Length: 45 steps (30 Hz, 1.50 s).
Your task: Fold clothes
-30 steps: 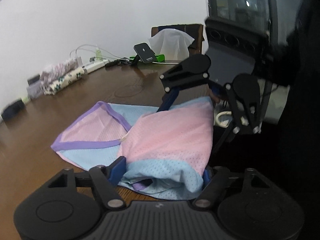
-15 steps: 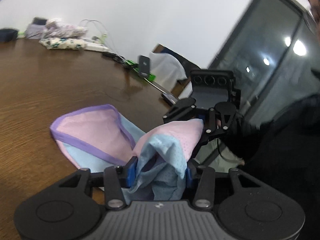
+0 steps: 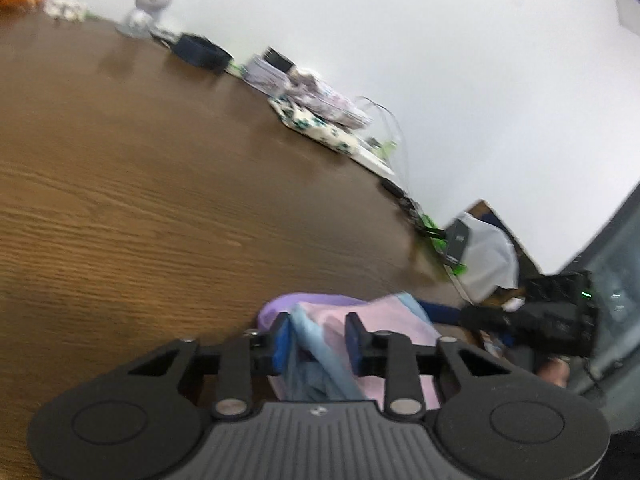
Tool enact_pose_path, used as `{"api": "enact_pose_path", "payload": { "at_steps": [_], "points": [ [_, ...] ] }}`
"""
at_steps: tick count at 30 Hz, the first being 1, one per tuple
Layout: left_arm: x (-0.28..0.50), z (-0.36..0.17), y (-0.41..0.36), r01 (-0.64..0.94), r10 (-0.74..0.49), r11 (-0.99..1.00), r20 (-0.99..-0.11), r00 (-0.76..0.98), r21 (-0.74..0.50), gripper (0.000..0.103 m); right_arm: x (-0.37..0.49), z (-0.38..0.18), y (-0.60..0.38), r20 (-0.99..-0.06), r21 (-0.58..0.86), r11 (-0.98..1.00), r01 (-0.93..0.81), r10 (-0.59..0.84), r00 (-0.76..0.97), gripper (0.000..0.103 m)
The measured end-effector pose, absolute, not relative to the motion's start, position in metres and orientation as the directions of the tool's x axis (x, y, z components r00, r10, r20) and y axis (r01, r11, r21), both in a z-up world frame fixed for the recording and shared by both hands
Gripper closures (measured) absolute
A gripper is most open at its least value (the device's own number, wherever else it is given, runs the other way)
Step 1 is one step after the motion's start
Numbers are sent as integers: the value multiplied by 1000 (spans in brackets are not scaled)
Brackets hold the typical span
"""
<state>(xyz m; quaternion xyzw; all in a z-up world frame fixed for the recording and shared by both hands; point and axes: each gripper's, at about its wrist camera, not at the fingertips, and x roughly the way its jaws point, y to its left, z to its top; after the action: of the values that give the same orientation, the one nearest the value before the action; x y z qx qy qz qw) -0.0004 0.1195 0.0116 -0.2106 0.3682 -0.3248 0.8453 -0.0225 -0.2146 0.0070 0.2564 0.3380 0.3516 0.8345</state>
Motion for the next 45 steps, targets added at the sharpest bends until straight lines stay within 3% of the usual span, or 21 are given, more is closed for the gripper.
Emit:
{"api": "enact_pose_path", "payload": {
  "at_steps": [2,3,4,7,9,11,14,16,19,21,23,24,27,29,31,42,45],
  "points": [
    [-2,12,118,389,-686,714,-471,555,-582,92,-24,4,-205,-414,641,646,-414,746,522,47],
    [-2,13,116,382,-660,736,-466,590,-558,92,-26,3,-200,-433,626,662,-412,735,522,67],
    [-3,13,115,374,-632,758,-459,624,-534,92,-29,0,-195,-458,603,686,-406,715,528,80],
    [-4,13,106,318,-511,845,-469,720,-431,89,-36,0,-180,-526,471,789,-394,610,592,82],
    [-10,16,103,275,-447,881,-483,753,-386,83,-40,5,-170,-549,382,843,-378,536,641,75],
    [-21,27,105,265,-418,894,-457,785,-361,65,-51,17,-164,-540,298,877,-377,480,691,67],
    [-52,55,103,291,-389,914,-411,824,-283,40,-71,35,-160,-498,213,885,-415,464,733,65],
    [-72,63,92,342,-404,914,-405,820,-219,38,-80,42,-156,-488,204,867,-454,492,721,65],
    [-91,56,63,311,-326,944,-434,840,-107,40,-88,35,-140,-508,219,839,-497,533,677,65],
    [-94,46,46,292,-278,955,-459,844,-42,49,-89,24,-128,-539,180,856,-484,498,680,65],
    [-89,36,32,276,-242,961,-496,834,-4,67,-89,15,-124,-552,160,878,-452,459,696,64],
    [-86,32,27,263,-222,965,-510,831,8,69,-88,13,-124,-552,165,883,-440,452,700,61],
    [-84,29,32,224,-222,973,-520,825,-61,67,-88,11,-124,-548,166,900,-404,425,720,47],
    [-84,31,38,203,-228,973,-514,827,-105,54,-92,14,-127,-527,164,902,-399,422,737,45],
    [-89,33,45,192,-229,973,-507,831,-125,47,-94,13,-133,-517,171,906,-388,418,747,33],
    [-99,33,37,215,-252,968,-532,808,-132,46,-92,7,-150,-504,226,910,-349,416,757,22],
    [-96,31,31,235,-269,963,-547,793,-133,54,-91,5,-150,-516,237,909,-344,418,748,22]
  ]
}}
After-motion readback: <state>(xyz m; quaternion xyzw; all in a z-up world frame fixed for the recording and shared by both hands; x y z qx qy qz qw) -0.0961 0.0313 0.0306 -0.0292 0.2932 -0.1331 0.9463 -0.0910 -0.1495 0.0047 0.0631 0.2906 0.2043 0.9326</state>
